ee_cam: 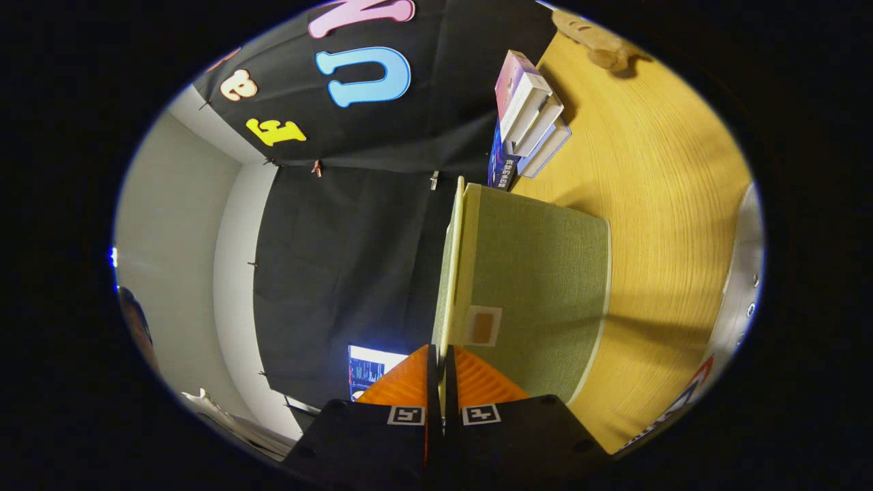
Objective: Open the storage box then place both shoes into the box .Put the left shoe in first, then the right shoe, with the right side of both shoes facing outward in a uniform manner.
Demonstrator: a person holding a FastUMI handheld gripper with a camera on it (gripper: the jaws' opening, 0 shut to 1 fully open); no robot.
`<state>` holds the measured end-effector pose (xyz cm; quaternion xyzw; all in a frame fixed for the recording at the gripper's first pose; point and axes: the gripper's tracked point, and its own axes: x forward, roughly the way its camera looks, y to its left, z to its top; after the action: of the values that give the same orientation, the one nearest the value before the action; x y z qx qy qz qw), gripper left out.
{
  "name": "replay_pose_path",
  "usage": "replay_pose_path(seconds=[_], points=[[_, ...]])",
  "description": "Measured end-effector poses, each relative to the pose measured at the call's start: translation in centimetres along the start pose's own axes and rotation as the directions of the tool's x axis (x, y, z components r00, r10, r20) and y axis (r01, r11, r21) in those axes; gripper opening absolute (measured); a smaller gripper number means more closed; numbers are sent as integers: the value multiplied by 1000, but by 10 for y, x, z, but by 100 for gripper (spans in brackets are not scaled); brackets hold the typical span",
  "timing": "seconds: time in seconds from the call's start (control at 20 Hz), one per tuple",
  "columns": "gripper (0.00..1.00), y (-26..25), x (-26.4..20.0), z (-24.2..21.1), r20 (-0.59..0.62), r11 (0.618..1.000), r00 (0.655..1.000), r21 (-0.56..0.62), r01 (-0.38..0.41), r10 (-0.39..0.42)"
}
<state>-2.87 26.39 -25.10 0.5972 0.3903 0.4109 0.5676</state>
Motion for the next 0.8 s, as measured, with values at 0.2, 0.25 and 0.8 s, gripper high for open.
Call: replay_pose_path(seconds=[0.2,0.25,0.8], points=[[5,45,2,4,24,997,1000,-78,-8,10],[5,60,7,5,26,995,1000,-101,-15,17],[6,171,101,-5,5,933,1000,-361,4,-2]])
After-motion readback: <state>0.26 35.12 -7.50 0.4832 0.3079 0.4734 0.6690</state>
